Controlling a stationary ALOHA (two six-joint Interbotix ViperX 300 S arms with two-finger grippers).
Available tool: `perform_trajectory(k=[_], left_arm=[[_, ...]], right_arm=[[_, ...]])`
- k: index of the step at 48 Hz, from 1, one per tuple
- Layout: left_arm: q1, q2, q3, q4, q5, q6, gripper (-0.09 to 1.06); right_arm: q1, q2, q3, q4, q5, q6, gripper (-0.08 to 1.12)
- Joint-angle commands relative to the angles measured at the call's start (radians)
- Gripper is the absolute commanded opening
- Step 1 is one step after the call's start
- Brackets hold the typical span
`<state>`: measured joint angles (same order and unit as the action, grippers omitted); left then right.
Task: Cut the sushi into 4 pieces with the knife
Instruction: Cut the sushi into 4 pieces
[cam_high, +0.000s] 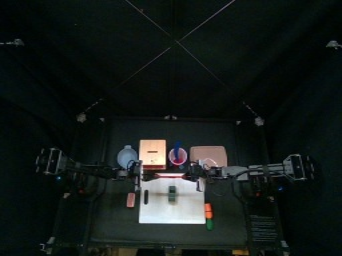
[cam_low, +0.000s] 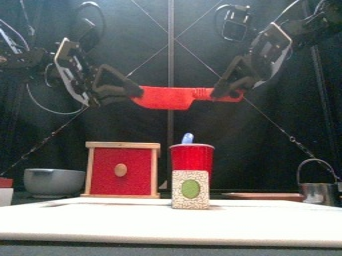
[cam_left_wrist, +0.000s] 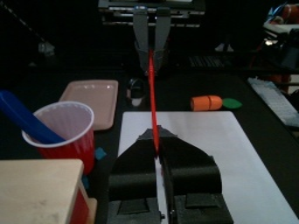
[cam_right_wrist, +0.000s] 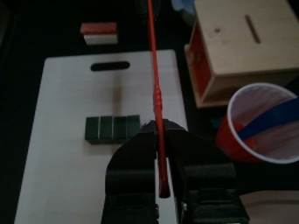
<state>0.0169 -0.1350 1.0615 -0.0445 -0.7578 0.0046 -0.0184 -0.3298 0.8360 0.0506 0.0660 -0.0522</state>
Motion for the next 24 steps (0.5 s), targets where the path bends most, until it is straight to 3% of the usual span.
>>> perform_trajectory(k=[1, 9, 24], left_arm=[[-0.017, 0.052, -0.04, -0.043, -0.014, 0.0, 0.19], [-0.048, 0.112, -0.064, -0.071, -0.014, 0.003, 0.19], [-0.08, 0.126, -0.072, -0.072, -0.011, 0.0, 0.19]], right_arm=[[0.0, -0.002, -0.009, 0.002, 0.006, -0.002, 0.05], [0.0, 0.003, -0.009, 0.009, 0.028, 0.002, 0.05], [0.003, 0.043, -0.015, 0.06, 0.075, 0.002, 0.05]])
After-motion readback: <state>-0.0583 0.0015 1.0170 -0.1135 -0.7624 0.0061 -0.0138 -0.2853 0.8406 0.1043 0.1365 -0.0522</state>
